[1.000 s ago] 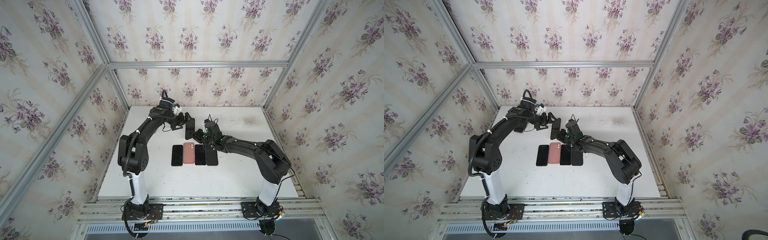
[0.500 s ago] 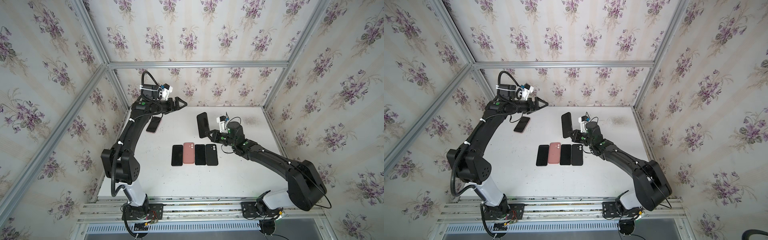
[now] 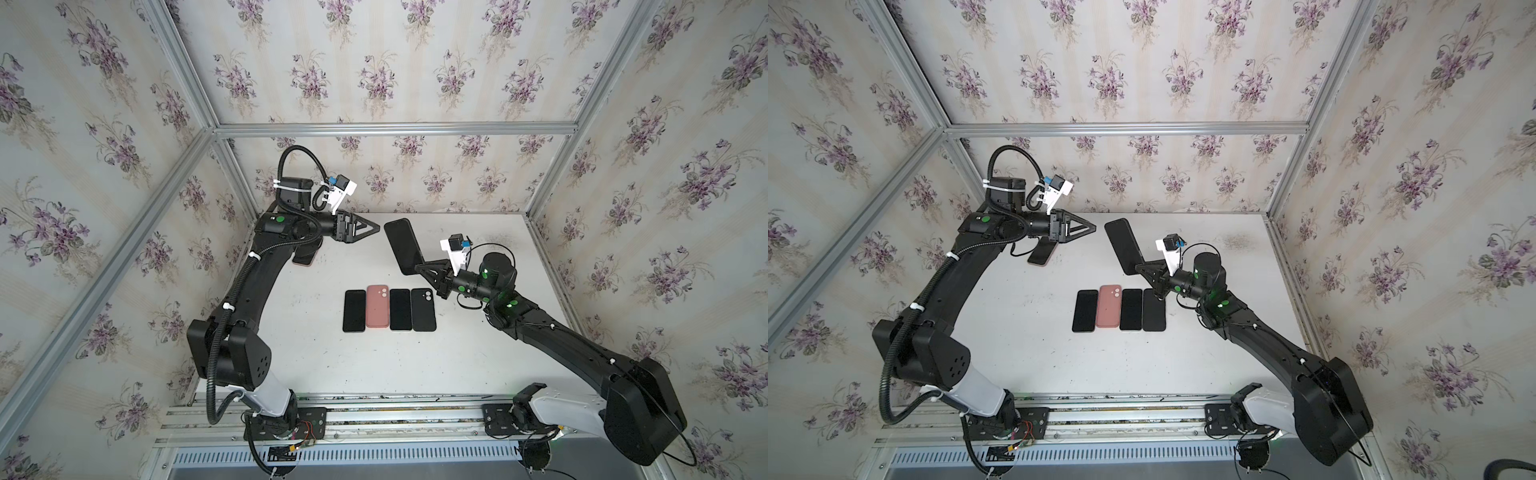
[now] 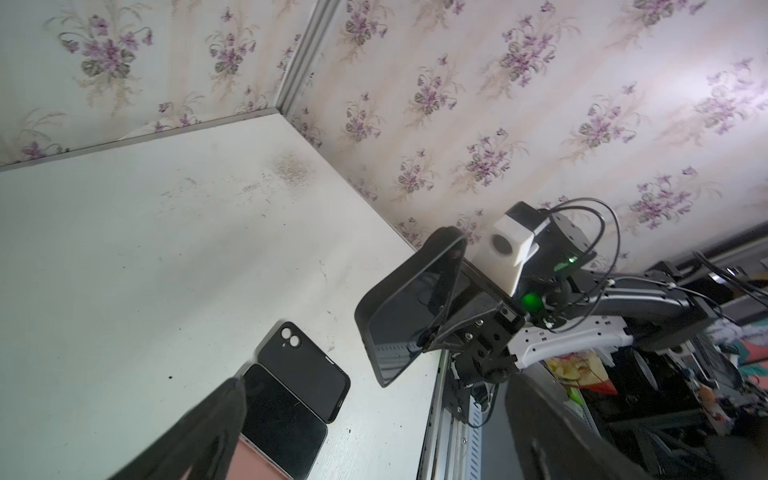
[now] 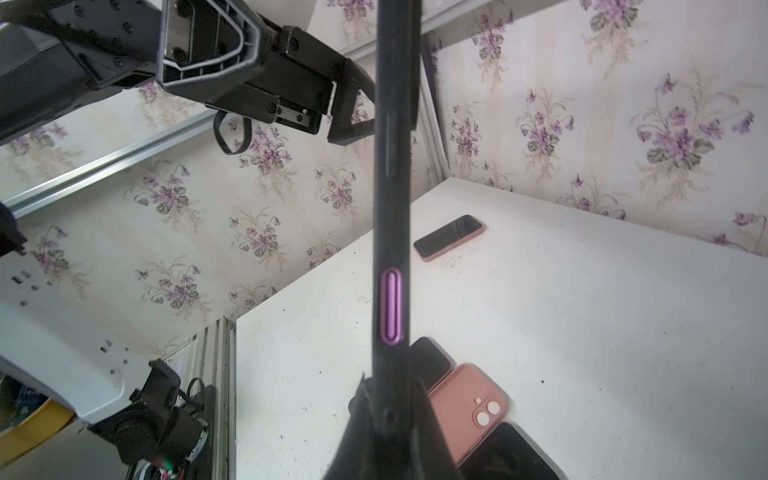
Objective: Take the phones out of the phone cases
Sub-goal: 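Raise the black phone upright with right gripper while left gripper swings toward it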
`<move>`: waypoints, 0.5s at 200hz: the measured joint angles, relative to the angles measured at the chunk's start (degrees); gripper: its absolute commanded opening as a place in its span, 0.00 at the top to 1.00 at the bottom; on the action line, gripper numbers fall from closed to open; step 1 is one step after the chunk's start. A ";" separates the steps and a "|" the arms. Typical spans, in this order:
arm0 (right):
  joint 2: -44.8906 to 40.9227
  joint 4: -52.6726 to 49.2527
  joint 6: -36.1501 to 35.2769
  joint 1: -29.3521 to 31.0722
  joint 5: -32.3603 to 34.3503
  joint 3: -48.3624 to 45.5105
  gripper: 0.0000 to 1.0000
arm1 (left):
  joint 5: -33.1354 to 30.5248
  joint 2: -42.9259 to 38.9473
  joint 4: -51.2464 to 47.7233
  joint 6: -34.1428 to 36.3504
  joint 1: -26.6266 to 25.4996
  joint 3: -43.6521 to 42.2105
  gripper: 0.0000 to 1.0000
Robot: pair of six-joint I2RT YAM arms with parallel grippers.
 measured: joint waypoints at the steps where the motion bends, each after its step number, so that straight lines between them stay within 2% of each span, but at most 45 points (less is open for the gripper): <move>1: -0.02 0.37 -0.07 0.00 -0.15 -0.09 1.00 | 0.20 -0.15 -0.02 0.20 -0.09 -0.13 0.00; 32: 0.79 6.32 0.72 0.00 -3.13 -0.96 1.00 | 3.67 -1.01 0.04 2.89 -1.75 -1.14 0.01; 77: 3.06 12.35 4.59 0.00 -7.17 -0.96 1.00 | 4.50 -0.48 0.02 4.24 -2.56 -1.22 0.02; 91: 3.52 13.81 5.53 0.00 -8.07 -0.96 1.00 | 4.50 0.13 -0.09 4.24 -2.64 -0.94 0.07; 100: 3.82 14.56 6.32 0.00 -8.66 -0.96 1.00 | 4.55 0.46 -0.07 4.26 -2.67 -0.66 0.19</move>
